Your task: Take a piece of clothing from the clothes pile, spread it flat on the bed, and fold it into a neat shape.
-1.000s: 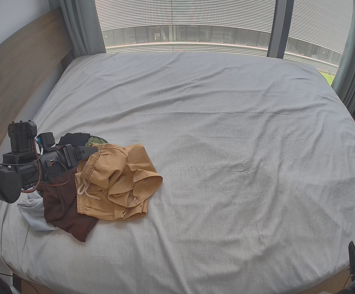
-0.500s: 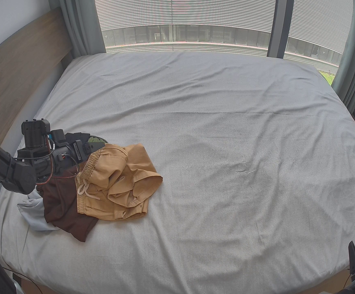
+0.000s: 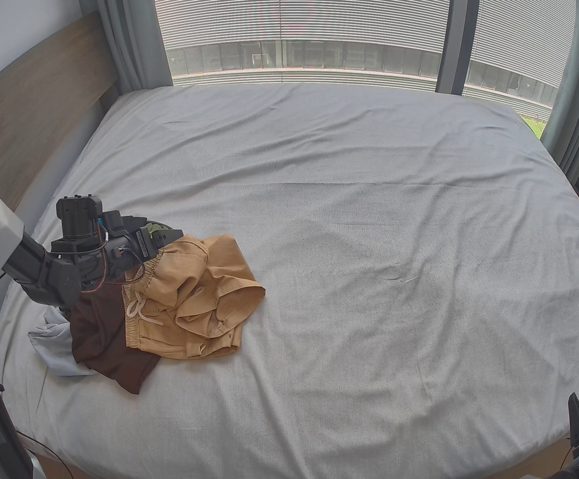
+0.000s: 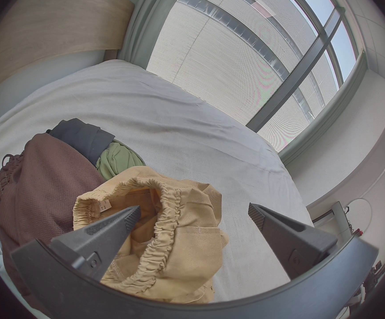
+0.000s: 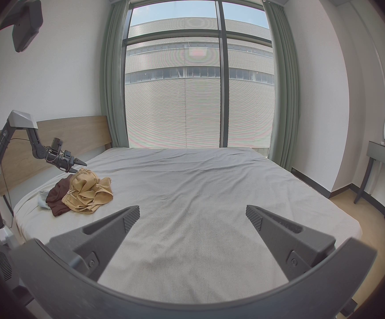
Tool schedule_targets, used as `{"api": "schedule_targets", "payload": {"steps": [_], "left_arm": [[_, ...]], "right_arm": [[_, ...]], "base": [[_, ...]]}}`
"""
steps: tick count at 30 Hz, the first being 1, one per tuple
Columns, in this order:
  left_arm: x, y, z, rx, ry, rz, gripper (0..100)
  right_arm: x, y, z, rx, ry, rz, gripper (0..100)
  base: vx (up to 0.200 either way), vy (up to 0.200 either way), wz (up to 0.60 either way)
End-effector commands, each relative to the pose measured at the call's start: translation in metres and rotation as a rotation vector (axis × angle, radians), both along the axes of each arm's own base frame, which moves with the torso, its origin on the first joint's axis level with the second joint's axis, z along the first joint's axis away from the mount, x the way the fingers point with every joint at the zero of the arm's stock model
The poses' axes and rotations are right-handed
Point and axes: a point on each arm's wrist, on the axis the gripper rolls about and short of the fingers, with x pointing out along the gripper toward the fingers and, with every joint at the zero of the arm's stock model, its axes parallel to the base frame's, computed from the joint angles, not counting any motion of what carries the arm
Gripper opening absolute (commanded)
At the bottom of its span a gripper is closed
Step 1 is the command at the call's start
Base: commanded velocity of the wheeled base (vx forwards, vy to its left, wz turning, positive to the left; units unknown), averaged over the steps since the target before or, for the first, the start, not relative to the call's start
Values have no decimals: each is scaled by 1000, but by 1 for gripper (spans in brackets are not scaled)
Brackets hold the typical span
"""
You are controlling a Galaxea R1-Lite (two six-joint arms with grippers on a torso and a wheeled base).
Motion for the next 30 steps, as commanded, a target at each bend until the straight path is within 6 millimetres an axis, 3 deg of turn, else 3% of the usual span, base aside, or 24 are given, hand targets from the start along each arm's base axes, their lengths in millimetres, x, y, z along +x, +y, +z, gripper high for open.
{"api": "schedule_targets", "payload": {"steps": [1, 9, 18, 19, 30], "left_arm": [[6, -4, -8, -1, 12, -9, 100], [20, -17, -22, -1, 9, -37, 100], [23, -19, -21, -1, -13, -42, 100], [23, -19, -21, -1, -13, -42, 0], [20, -22, -21, -4, -6, -50, 0]], "right_arm": [[1, 0, -5, 0, 10, 0, 100], [1, 0, -5, 0, 10, 0, 100], [1, 0, -5, 0, 10, 0, 100], [1, 0, -5, 0, 10, 0, 100], [1, 0, -5, 0, 10, 0, 100]], "base": [[0, 0, 0], [0, 0, 0], [0, 0, 0], [0, 0, 0], [0, 0, 0]]}}
